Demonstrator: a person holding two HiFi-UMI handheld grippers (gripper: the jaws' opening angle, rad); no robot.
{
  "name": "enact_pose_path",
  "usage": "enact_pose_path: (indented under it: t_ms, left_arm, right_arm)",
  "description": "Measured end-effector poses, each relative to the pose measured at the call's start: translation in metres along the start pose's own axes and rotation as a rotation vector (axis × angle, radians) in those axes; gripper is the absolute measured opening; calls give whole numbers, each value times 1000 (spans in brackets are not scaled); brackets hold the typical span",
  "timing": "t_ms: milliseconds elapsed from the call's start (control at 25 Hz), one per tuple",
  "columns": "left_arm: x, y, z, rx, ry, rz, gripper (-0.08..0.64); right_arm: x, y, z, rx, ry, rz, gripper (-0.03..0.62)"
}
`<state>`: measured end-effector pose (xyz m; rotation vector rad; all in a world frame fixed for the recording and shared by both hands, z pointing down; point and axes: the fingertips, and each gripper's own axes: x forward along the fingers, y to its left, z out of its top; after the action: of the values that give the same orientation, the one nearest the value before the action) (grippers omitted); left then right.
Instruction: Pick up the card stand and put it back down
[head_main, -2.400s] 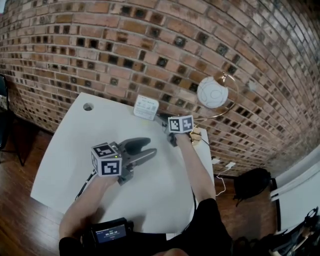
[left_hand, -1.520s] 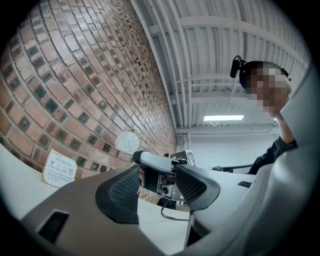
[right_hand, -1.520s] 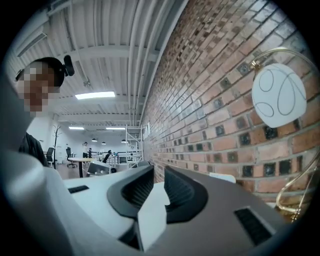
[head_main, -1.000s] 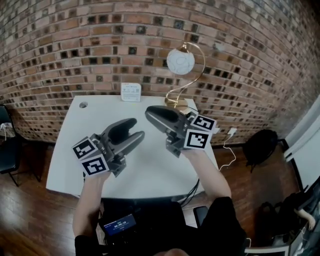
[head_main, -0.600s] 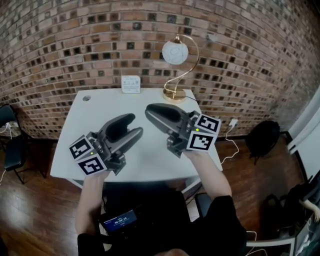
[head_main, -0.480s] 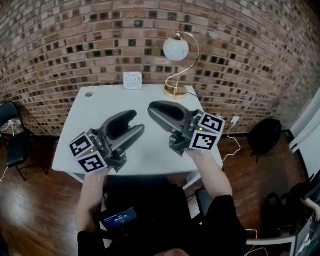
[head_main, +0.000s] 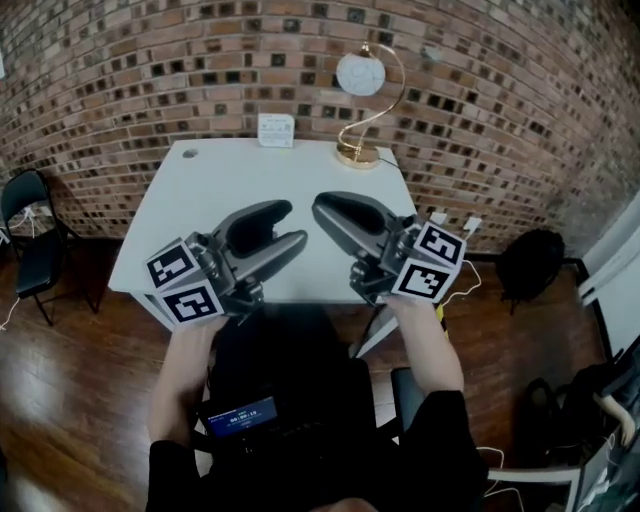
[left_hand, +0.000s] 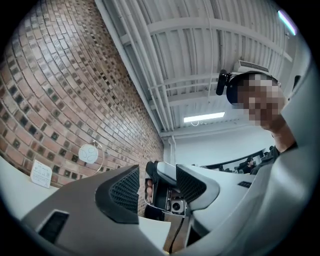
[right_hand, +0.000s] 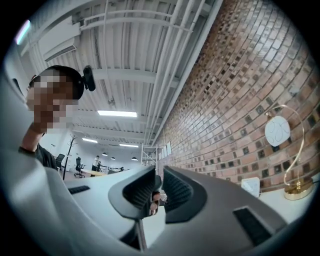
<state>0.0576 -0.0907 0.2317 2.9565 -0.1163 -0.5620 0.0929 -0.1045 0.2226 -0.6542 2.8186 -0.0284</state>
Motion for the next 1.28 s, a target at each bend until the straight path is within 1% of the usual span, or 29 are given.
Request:
enact_pose_path:
  t_ms: [200,360,520,640,760,880,1040,1280]
  left_arm:
    - [-6,-31,2,-4,-22,-22,224]
    - [-14,-48,10,8,-34,-21,224]
    - [-22,-56,20,28,-44,-13,224]
    - [-28,-59,20,29,-54,-5,224]
    - [-31,-61,16,29,-58,-6,224]
    - [-32,-65,10,19,-56,-5,224]
    - [-31,-73,7,11,-54,-9,224]
    - [-29,-94,2,8,-46,-21,224]
  right_arm:
    - [-8,35,-4,-40,30,-5,71]
    - [-5,56,-1,-61,42,12,71]
    - [0,68,3,-66,36,27,70]
    - [2,75,0,-64,36,39,59]
    - [6,82,2,-107,32,36,58]
    - [-1,85,-2,-93,25,28,57]
    - [-8,91,1,-102,15,19,48]
    - [-22,106,-5,-76,8,24,37]
